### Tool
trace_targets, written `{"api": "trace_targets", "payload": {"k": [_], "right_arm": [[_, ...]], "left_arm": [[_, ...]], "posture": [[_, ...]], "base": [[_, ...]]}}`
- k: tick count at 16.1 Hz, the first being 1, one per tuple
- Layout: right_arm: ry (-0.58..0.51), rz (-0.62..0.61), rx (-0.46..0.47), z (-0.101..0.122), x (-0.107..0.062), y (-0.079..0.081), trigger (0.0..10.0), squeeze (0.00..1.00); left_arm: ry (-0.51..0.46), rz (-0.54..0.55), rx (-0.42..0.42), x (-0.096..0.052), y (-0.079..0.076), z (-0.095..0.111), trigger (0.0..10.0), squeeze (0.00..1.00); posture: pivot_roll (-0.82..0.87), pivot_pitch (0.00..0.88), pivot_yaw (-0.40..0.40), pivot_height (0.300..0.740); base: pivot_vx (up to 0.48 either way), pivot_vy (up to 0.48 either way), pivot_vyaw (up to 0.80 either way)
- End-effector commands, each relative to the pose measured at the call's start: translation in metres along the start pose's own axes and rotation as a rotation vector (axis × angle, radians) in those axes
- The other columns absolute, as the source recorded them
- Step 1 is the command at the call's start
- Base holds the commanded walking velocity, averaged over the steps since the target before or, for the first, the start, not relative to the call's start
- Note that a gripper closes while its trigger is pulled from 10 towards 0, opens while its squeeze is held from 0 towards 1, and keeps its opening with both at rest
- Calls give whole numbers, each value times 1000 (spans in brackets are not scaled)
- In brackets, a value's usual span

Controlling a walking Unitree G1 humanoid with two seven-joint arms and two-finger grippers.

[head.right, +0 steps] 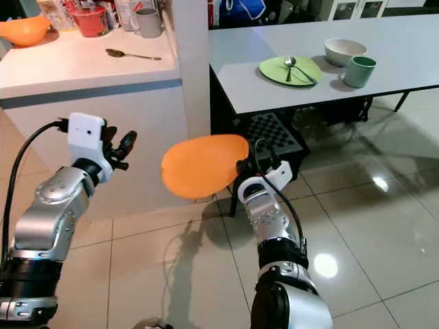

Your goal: Setting the table

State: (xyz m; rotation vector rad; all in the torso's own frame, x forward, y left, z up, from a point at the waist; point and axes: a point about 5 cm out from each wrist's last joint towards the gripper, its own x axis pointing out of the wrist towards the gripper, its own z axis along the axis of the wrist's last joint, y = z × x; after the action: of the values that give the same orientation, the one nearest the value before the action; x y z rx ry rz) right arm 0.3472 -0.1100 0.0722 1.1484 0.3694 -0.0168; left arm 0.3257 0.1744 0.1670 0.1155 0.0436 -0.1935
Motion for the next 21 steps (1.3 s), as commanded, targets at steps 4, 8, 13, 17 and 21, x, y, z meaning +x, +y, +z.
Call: {"api": "trace_targets", "payload": {"k": [4,8,13,17,21], "right_arm": [[16,142,-24,-4,4,24,10000,0],[4,183,-381,-4,4,42,10000,0],[-72,258,-424,17,-1,53,10000,0],[-89,227,-382,23,-5,40,10000,0],[-64,231,-364,12,-6,40,10000,0]], "left_arm": [[-26,20,38,2,0,4,10000,0],[-32,21,52,3,-1,4,10000,0],[1,30,8,-1,3,-4,10000,0],[31,21,-70,-8,17,-13,10000,0],[20,20,-68,-5,13,-11,10000,0]], "posture": [[203,0,17,740],[202,0,19,740],[195,0,17,740],[193,0,17,740],[188,0,15,740]], "base": [[0,0,0],[0,0,0],[0,0,0],[0,0,0],[0,0,0]]}}
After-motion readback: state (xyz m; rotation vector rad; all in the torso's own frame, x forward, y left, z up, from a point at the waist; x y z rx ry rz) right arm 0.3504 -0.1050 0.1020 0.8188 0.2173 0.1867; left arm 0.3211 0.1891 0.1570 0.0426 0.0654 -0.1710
